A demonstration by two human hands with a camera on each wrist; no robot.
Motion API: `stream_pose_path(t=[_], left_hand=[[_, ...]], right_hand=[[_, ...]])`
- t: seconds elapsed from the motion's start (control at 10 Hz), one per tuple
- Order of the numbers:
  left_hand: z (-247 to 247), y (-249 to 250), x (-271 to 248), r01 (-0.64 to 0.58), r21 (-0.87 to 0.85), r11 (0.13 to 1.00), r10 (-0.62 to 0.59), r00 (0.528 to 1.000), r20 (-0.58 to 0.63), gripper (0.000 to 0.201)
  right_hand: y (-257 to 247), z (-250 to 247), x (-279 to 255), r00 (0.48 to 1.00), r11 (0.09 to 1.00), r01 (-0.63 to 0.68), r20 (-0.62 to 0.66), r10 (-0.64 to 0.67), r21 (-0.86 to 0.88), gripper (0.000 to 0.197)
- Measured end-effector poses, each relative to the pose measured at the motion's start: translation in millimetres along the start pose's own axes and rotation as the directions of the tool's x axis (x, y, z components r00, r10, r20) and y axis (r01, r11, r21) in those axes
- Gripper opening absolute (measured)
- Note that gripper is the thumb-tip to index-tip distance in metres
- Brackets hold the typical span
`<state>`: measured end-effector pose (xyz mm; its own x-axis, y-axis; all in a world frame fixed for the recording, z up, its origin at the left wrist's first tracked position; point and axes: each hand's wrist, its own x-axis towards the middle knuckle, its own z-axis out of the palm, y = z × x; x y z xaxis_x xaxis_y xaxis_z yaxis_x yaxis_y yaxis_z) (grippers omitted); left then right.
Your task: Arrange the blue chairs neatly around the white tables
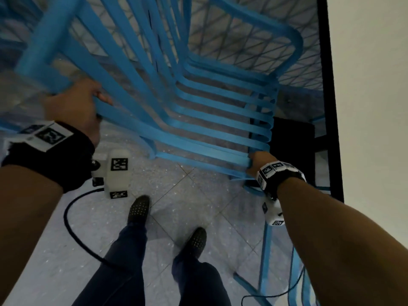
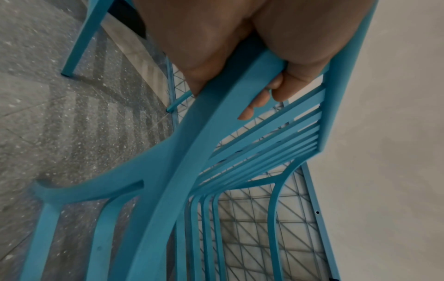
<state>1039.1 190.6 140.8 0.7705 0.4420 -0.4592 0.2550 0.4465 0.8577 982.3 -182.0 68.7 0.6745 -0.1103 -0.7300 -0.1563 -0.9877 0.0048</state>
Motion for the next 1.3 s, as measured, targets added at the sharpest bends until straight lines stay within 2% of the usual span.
stream_pose_path(t=[0.1, 0.3, 0.4, 0.5, 0.8, 0.9, 1.0, 1.1, 1.2, 1.3], left_hand=[[5, -13, -18, -0.038, 0.012, 0.999, 0.037, 0.999, 0.015, 0.037], [5, -22, -29, -0.042, -0.022, 0.999, 0.041, 0.998, -0.047, 0.033], [11, -26, -40, -0.058, 0.003, 0.998, 0.058, 0.997, -0.043, 0.048], [14, -31, -44, -0.045, 0.009, 0.999, 0.046, 0.997, -0.060, 0.048], [14, -37, -58, -0.046, 0.122, 0.991, 0.050, 0.998, -0.030, 0.039], [8, -35, -66, 0.004, 0.228, 0.974, -0.003, 1.000, -0.006, 0.021], [-17, -38, -80, 0.041, 0.502, 0.864, -0.080, 0.995, 0.057, 0.014], [-55, -40, -113, -0.046, 0.839, 0.542, -0.142, 0.979, 0.146, 0.035], [-98, -50, -168, -0.173, 0.975, 0.138, -0.244, 0.948, 0.203, 0.022], [-141, -71, -222, -0.233, 0.959, -0.162, -0.464, 0.875, 0.134, 0.020]], right_hand=[[17, -2, 4, 1.000, 1.000, 0.013, -0.006, -0.013, -0.017, 0.031], [33, 5, 1, 0.999, 0.998, 0.040, -0.011, -0.041, -0.049, 0.028], [37, 6, 0, 0.999, 0.997, 0.036, 0.006, -0.036, -0.068, 0.031], [43, 4, 0, 1.000, 0.996, 0.018, 0.013, -0.017, -0.090, 0.032], [51, 9, -16, 0.996, 0.996, -0.050, -0.076, 0.044, -0.079, 0.024], [47, 8, -34, 0.993, 0.998, -0.048, -0.114, 0.044, -0.040, 0.026], [34, 8, -61, 0.984, 0.998, 0.020, -0.180, -0.009, 0.056, 0.034], [15, 10, -97, 0.980, 0.988, 0.102, -0.182, -0.081, 0.112, 0.035], [3, 19, -138, 0.968, 0.968, 0.213, -0.164, -0.190, 0.130, 0.035], [2, 41, -177, 0.958, 0.948, 0.277, -0.115, -0.261, 0.155, 0.039]])
